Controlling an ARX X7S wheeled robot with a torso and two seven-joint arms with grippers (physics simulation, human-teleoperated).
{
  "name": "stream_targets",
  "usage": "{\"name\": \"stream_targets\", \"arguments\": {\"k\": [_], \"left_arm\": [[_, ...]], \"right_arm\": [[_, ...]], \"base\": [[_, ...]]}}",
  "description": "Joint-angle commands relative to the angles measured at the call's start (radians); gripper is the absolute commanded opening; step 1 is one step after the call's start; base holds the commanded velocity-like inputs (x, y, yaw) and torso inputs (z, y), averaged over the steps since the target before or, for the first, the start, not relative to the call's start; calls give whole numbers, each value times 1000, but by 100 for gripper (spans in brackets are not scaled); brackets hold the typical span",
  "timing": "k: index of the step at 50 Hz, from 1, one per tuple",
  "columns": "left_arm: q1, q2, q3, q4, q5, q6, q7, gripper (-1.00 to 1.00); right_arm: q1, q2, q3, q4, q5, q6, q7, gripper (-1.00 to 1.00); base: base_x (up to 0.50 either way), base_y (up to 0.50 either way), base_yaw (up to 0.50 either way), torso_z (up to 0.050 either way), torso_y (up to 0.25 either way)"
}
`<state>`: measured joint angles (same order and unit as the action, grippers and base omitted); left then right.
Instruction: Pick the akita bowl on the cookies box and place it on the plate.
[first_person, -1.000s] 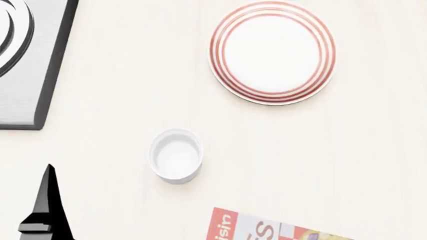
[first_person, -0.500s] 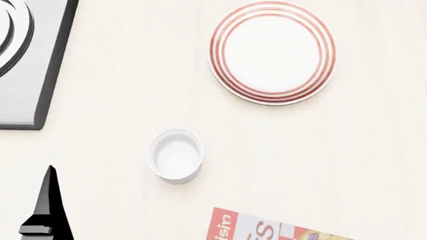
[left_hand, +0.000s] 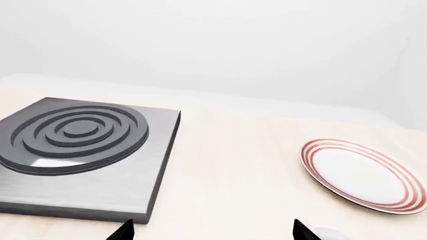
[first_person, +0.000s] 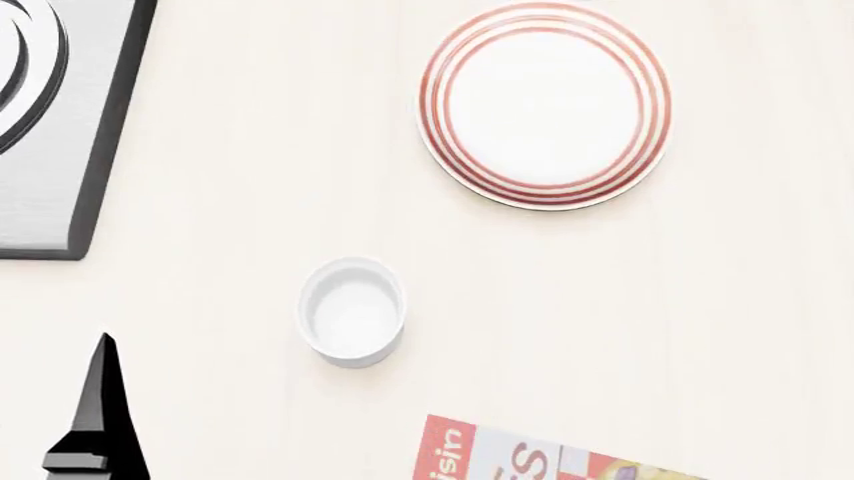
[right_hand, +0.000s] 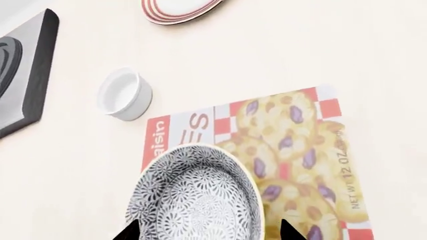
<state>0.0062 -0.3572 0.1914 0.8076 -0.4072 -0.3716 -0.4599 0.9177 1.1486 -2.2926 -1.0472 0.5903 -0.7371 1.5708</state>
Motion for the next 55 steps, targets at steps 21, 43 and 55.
{"name": "stream_targets", "arguments": {"k": [21,43,55], "left_arm": [[0,7,0,-29,2,6,42,100],[-5,-2,0,-22,-12,0,29,100],[-6,-6,-1,-25,-17,3,26,100]], "right_arm": [[-141,-13,166,123,56,-76,-95,100],[-144,-45,190,226,156,-154,-192,100],[-144,-63,206,242,181,-158,-215,100]], "base": [[0,0,0,0,0],[0,0,0,0,0],[0,0,0,0,0]]}}
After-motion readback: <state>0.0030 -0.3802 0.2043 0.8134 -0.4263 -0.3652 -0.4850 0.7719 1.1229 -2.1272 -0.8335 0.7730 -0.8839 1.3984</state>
